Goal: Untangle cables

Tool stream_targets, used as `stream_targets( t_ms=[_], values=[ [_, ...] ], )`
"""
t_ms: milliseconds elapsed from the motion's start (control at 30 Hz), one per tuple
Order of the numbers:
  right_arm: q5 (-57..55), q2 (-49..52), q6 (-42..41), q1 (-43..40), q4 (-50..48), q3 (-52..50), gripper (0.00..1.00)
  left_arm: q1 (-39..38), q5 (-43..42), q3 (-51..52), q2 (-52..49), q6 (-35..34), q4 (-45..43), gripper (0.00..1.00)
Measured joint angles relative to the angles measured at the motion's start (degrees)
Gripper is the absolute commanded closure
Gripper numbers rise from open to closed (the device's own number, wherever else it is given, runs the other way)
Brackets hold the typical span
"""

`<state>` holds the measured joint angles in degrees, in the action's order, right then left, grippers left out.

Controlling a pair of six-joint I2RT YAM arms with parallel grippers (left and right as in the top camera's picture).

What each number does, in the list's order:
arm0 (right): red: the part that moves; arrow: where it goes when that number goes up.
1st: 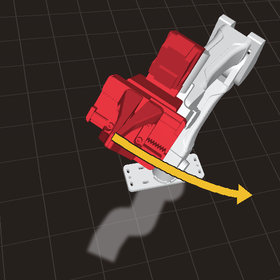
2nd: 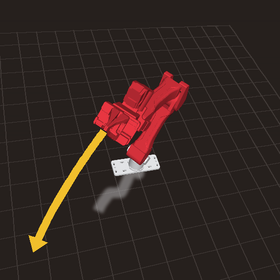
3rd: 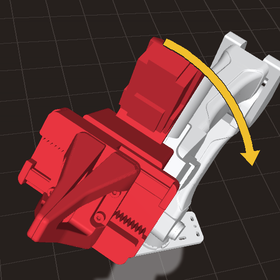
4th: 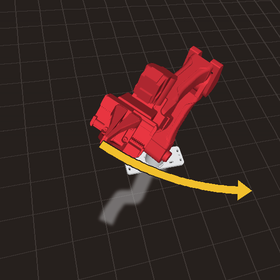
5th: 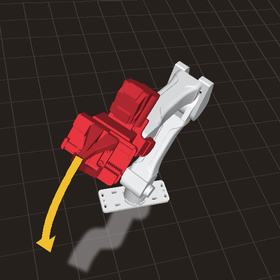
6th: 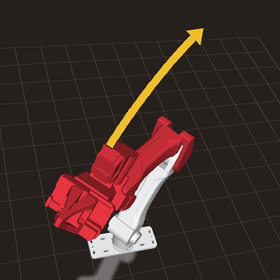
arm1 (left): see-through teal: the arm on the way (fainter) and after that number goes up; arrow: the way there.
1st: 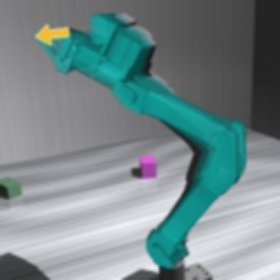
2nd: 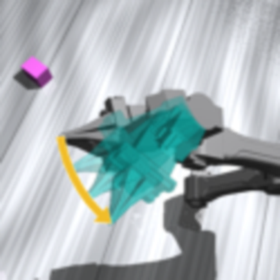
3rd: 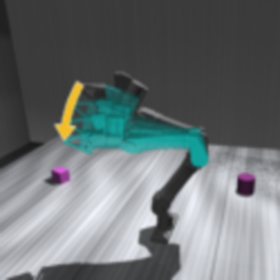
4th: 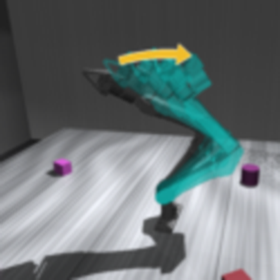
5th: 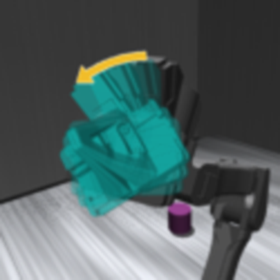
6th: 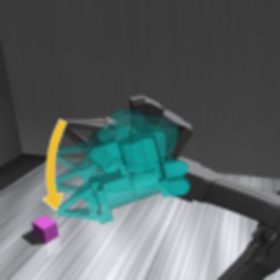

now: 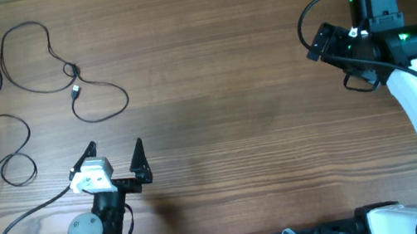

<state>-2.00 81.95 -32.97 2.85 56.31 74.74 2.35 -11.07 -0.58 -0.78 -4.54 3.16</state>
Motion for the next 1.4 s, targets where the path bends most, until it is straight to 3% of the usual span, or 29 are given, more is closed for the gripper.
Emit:
stream_targets(
  t_ms=[700, 800, 900, 1167, 1300, 1400],
  values=[
    [-1.11, -0.07, 0.04, 0.0, -0.26, 0.0, 0.0, 0.0, 0.15, 0.0, 0.0, 0.0, 0.0, 0.0],
    [-3.15, -2.91, 3.37, -0.02, -4.04, -0.59, 0.0, 0.0, 0.15, 0.0, -0.02, 0.0, 0.0, 0.0],
    [-3.37, -12.02, 7.28, 0.0, -9.14, -4.48, 0.0, 0.0, 0.15, 0.0, -0.02, 0.0, 0.04, 0.0],
    [-4.87, -46.18, 11.96, -0.02, -27.08, -27.43, 0.0, 0.0, 0.35, 0.0, -0.02, 0.02, 0.04, 0.0],
    [-1.84, -62.14, 16.52, -0.92, -46.34, -45.68, 0.0, 0.0, 0.37, -0.02, -0.02, 0.02, 0.04, 0.0],
    [0.85, -71.41, 17.49, -2.27, -55.23, -57.0, 0.0, 0.0, 0.37, 0.0, 0.0, 0.02, 0.04, 0.0]
  ],
)
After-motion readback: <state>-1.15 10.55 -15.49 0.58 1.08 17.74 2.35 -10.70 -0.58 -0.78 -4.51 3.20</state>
